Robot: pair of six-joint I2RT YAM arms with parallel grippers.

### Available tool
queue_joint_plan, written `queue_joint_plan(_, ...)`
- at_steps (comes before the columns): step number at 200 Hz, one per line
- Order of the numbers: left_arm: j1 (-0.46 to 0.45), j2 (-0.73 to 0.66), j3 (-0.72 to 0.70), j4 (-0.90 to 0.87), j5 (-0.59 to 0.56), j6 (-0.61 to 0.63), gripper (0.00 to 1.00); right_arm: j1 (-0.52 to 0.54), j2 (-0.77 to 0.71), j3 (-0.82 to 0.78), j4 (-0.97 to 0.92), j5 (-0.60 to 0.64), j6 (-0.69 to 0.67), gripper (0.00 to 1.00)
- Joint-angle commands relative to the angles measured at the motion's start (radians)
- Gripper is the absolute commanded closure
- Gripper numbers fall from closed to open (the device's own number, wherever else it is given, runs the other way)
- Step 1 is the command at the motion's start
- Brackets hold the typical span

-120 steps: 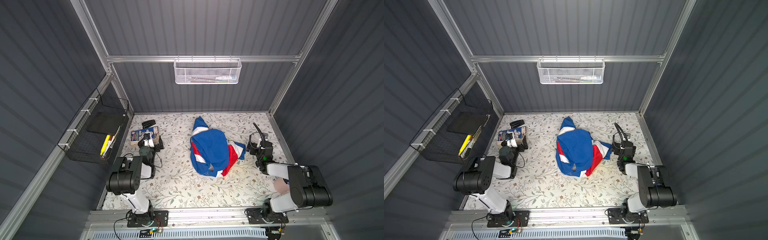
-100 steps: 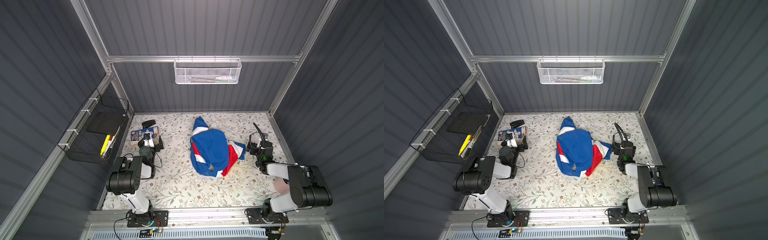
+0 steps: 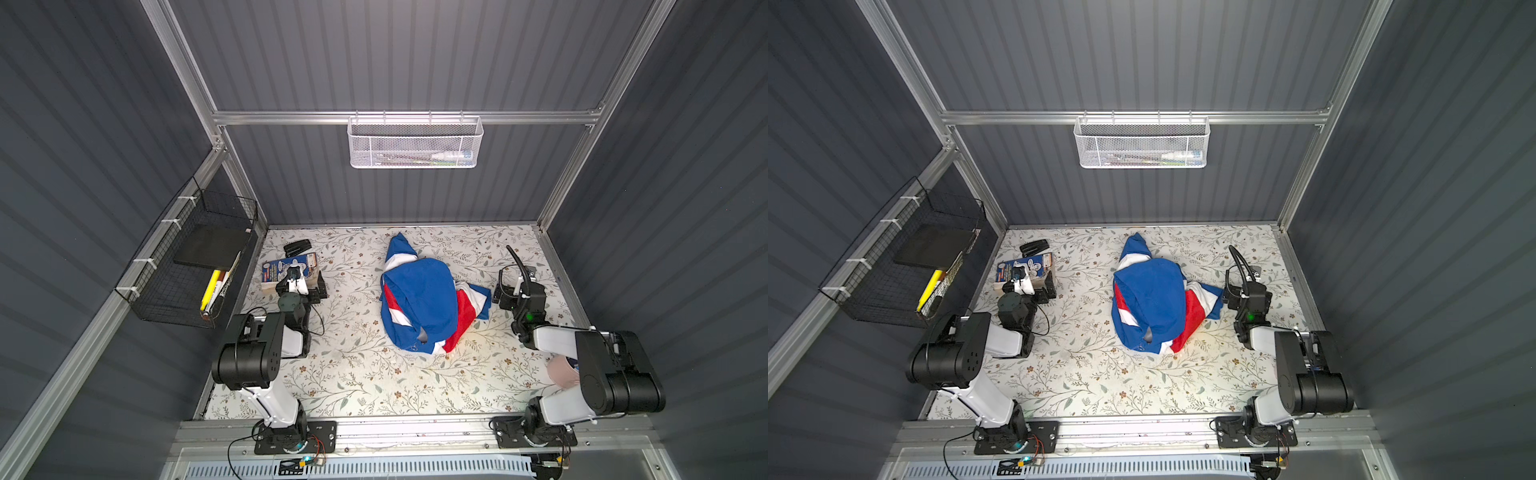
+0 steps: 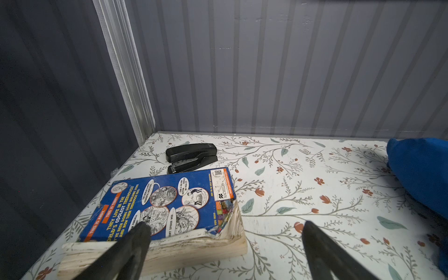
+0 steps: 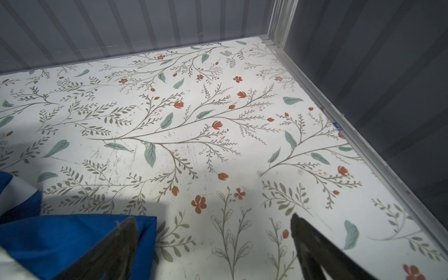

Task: Unzip the jacket
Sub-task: Flatten out the jacket at the center of the board.

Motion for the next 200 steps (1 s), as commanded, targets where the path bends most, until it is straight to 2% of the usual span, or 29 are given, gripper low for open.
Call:
queue_joint_plan(1, -0.003, -0.007, 0.01, 0.015, -0.001, -0.014, 0.01, 0.004, -0.012, -0.007, 0.012, 0.013, 0.009, 0.01)
queue_joint_plan(44, -0.004, -0.03, -0.005, 0.04, 0.033, 0.022, 0.01, 0.005, -0.031, -0.004, 0.018, 0.028, 0.008, 0.01)
queue_joint_plan(58, -0.014, -0.104, -0.003, -0.033, 0.033, 0.027, 0.01, 0.005, -0.081, 0.015, -0.064, 0.024, 0.007, 0.01)
queue_joint_plan(69, -0.019, -0.181, 0.023, -0.155, 0.028, 0.017, 0.01, 0.005, -0.143, 0.041, -0.18, 0.044, 0.025, 0.01)
queue_joint_plan(92, -0.02, -0.287, 0.157, -0.471, -0.065, -0.149, 0.01, 0.003, -0.264, 0.089, -0.378, 0.073, 0.11, 0.01)
queue_joint_plan(110, -0.018, -0.315, 0.252, -0.673, -0.159, -0.267, 0.01, 0.002, -0.366, 0.103, -0.46, -0.003, 0.128, 0.01)
queue_joint_plan(143, -0.017, -0.349, 0.327, -0.818, -0.142, -0.367, 0.01, 0.001, -0.481, 0.136, -0.579, -0.145, 0.167, 0.01)
queue_joint_plan(154, -0.016, -0.362, 0.348, -0.875, -0.162, -0.434, 0.01, 0.001, -0.518, 0.137, -0.602, -0.182, 0.181, 0.01)
queue_joint_plan(159, -0.009, -0.365, 0.364, -0.909, -0.164, -0.474, 0.01, 0.001, -0.533, 0.132, -0.606, -0.162, 0.215, 0.01)
queue_joint_plan(172, 0.009, -0.359, 0.415, -1.008, -0.139, -0.531, 0.01, 0.0, -0.552, 0.13, -0.643, 0.034, 0.429, 0.01)
queue_joint_plan(181, 0.012, -0.349, 0.449, -1.059, -0.121, -0.54, 0.01, -0.004, -0.542, 0.14, -0.692, 0.128, 0.494, 0.01)
queue_joint_plan(188, 0.012, -0.34, 0.469, -1.083, -0.082, -0.533, 0.01, -0.012, -0.534, 0.174, -0.771, 0.128, 0.535, 0.01)
queue_joint_plan(200, 0.012, -0.314, 0.516, -1.1, -0.039, -0.493, 0.01, -0.014, -0.514, 0.206, -0.819, 0.068, 0.51, 0.01)
